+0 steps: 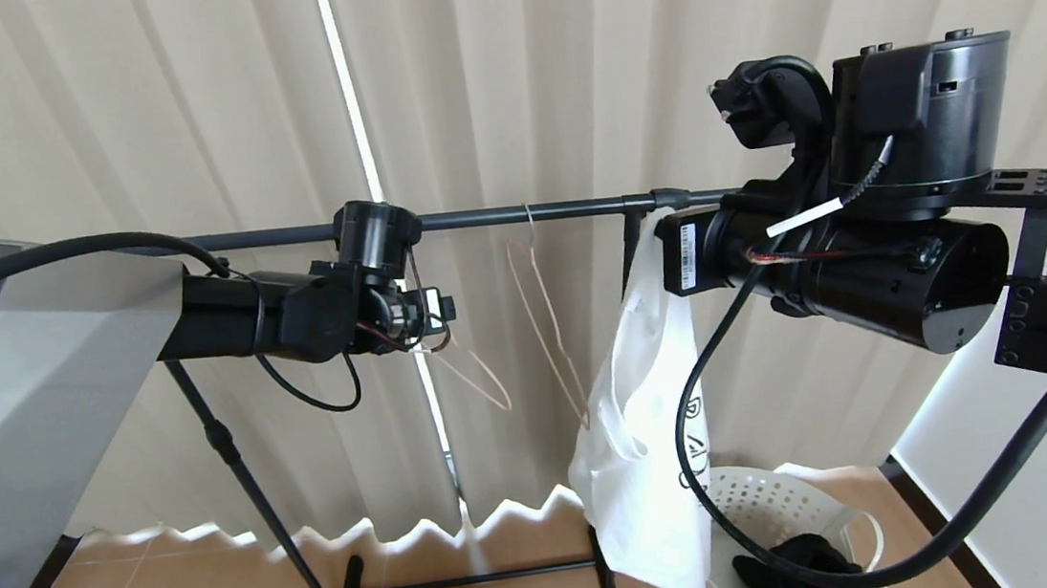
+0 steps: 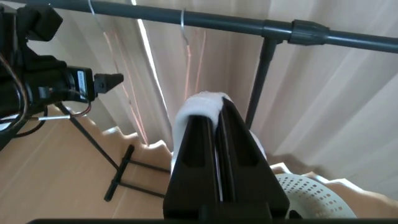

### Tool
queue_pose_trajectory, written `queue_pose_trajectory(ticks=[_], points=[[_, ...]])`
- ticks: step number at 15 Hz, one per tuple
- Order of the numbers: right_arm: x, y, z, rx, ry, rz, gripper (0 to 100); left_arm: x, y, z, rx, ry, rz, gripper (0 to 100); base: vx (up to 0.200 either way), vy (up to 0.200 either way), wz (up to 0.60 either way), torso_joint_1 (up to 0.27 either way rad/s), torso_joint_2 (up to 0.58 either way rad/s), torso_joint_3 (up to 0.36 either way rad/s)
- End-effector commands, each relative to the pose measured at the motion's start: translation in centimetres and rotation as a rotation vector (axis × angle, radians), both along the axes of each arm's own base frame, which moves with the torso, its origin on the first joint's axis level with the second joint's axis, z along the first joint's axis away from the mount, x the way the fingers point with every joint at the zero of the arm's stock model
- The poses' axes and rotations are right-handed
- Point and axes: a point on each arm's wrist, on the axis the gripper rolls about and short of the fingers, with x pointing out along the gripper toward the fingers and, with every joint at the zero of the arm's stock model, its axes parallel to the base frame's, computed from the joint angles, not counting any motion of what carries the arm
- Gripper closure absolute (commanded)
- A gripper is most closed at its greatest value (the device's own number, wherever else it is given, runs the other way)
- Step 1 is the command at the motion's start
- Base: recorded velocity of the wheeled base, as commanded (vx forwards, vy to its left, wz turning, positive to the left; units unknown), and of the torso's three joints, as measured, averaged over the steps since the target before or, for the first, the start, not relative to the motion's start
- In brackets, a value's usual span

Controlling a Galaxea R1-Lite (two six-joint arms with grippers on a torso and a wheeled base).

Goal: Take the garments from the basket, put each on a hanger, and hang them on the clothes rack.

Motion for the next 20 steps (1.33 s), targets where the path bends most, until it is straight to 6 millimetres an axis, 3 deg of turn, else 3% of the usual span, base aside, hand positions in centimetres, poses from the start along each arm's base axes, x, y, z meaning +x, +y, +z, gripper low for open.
queue_pose_trajectory(ticks=[1, 9, 20], points=[[0.0, 0.0, -0.1, -0.003, 0.003, -0.001, 100, 0.4, -0.3, -1.2, 0.01, 0.023, -0.001, 0, 0.0, 0.0, 0.0, 0.0, 0.0, 0.0], [0.1, 0.1, -0.3, -0.006, 0.008, -0.001, 100, 1.8, -0.3, -3.5, 0.041, 0.045, 0.038, 0, 0.0, 0.0, 0.0, 0.0, 0.0, 0.0], [0.1, 0.0, -0.2, -0.004, 0.004, -0.001, 100, 1.2, 0.0, -4.2, 0.057, 0.082, 0.037, 0, 0.0, 0.0, 0.0, 0.0, 0.0, 0.0]])
